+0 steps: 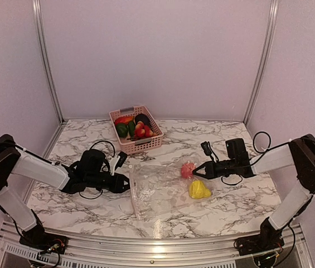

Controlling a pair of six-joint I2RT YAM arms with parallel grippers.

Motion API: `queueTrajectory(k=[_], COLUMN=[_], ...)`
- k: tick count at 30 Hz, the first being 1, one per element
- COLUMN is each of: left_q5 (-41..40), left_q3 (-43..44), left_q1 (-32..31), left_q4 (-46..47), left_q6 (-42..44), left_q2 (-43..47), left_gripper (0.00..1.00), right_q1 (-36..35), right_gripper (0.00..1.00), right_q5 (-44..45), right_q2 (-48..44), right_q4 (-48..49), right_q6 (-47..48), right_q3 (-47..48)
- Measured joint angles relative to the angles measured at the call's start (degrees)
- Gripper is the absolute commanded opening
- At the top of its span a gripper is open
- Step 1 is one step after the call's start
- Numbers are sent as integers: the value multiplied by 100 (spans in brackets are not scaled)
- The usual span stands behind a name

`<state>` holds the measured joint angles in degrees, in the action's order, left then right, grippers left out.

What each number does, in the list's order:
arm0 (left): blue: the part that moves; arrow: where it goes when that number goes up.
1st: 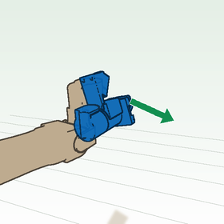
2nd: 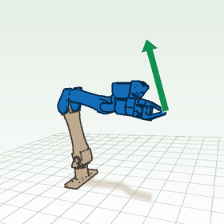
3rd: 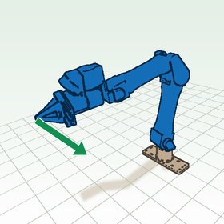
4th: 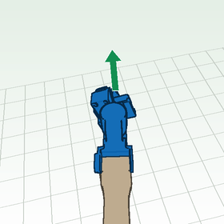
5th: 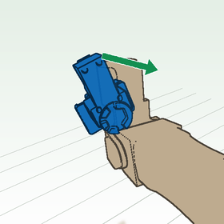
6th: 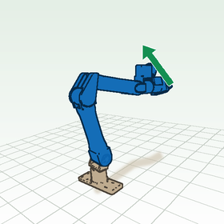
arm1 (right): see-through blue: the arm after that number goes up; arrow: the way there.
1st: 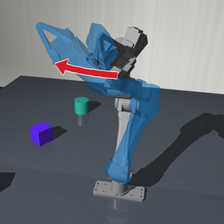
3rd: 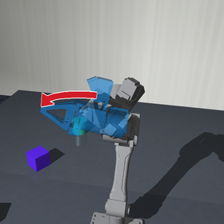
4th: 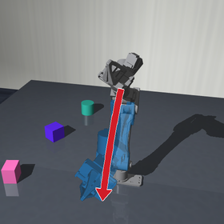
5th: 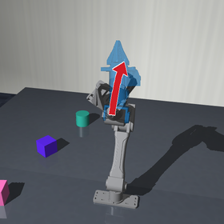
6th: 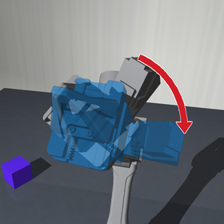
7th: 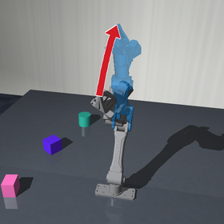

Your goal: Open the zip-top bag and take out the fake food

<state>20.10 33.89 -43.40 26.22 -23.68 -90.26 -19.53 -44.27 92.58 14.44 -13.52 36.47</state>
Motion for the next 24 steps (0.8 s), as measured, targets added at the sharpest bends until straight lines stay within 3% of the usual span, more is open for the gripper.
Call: queueTrajectory(k=[7,24], left_q5=[122,420], left_q3=[0,9], left_q1=[-164,-243], left_q4=[1493,4140], left_q6=[-688,-1895], left_q2=[-931,-2444], left_gripper=[23,56], right_q1=[-240,-933], right_gripper=[0,0], right_q5=[0,-68], right_q2=[-114,-787], right_q4=[-81,-227], right_q6=[-26,-280], right_q3=[33,551])
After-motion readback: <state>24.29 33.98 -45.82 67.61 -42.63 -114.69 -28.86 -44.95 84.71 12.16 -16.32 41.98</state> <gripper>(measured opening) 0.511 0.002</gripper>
